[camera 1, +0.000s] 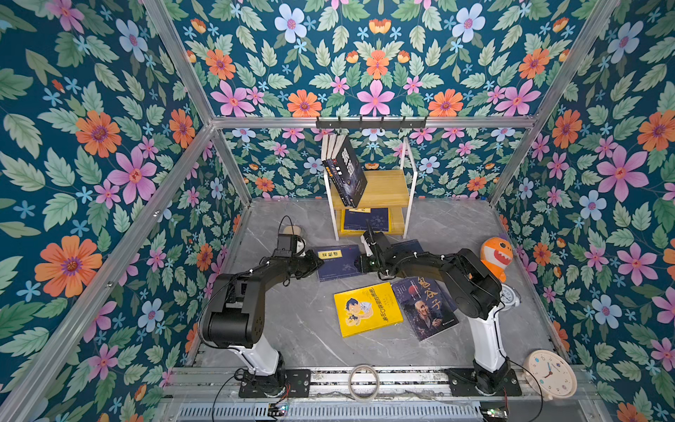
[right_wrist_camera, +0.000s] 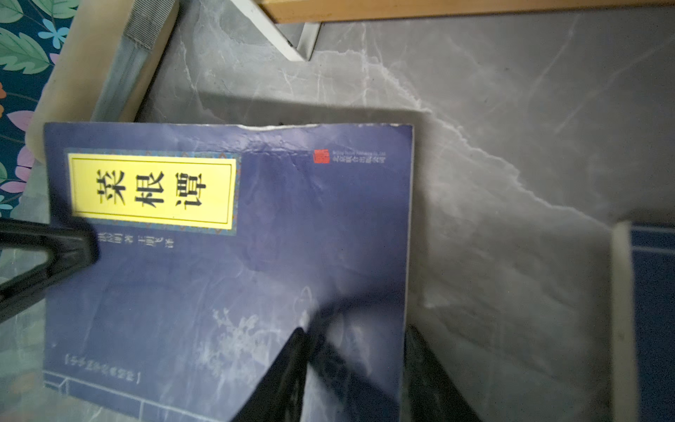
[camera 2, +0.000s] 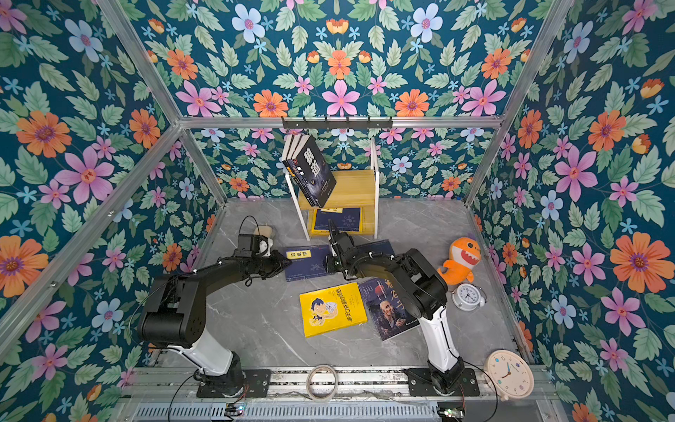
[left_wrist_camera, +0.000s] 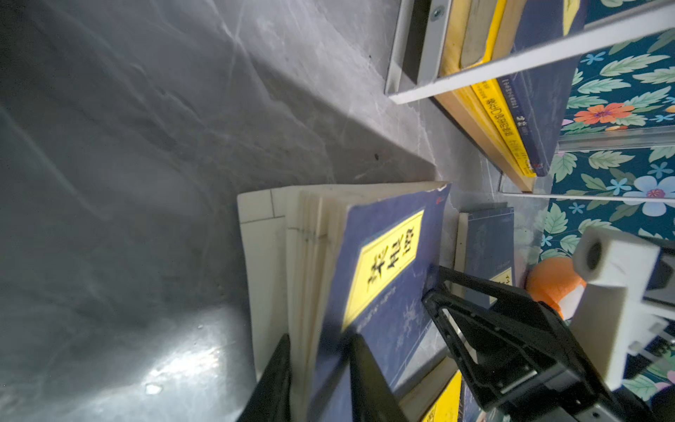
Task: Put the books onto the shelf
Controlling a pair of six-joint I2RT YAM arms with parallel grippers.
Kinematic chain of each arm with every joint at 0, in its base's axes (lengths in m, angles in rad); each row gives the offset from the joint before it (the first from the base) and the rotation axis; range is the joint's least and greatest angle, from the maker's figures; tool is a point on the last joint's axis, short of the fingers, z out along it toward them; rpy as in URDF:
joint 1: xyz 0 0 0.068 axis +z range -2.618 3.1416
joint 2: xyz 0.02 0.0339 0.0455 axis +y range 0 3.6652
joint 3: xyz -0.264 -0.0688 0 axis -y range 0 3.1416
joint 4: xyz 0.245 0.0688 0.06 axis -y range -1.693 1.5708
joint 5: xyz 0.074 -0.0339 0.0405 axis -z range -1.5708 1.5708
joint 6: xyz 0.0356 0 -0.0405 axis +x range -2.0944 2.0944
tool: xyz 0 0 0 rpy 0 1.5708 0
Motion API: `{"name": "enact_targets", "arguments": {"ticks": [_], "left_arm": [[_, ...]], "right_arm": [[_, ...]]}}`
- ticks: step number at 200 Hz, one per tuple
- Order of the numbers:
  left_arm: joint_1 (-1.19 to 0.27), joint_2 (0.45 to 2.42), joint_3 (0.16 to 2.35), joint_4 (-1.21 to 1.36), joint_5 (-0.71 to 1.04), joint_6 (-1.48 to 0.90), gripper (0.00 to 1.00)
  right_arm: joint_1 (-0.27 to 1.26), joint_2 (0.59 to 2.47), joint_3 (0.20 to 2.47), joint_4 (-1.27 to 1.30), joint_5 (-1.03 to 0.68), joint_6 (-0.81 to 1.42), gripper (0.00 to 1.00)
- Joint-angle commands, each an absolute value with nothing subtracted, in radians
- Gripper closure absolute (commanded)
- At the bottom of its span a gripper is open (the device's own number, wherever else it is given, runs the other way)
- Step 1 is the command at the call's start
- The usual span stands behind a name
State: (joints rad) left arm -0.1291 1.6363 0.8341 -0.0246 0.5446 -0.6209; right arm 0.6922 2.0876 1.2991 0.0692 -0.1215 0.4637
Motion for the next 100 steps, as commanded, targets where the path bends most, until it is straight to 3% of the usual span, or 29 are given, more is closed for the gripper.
{"name": "enact_targets", "arguments": {"ticks": [1,51,100], "left_arm": [[-0.132,1.610,0.834,-0.024,0.552,-0.611,0.78],[-0.134,1.549,0.801,-0.020,0.571,-0.601,1.00],[-0.147,1.500,0.778,-0.026,0.592,-0.610,1.00]], "right_arm": [[0.697,2.068,1.273,-0.006,-0.125,0.474,0.56],[0.706,1.969,1.186,0.037,-0.082,0.456,0.56],[0.750,1.829,1.054,0.097,0.020,0.347,0.54]]}}
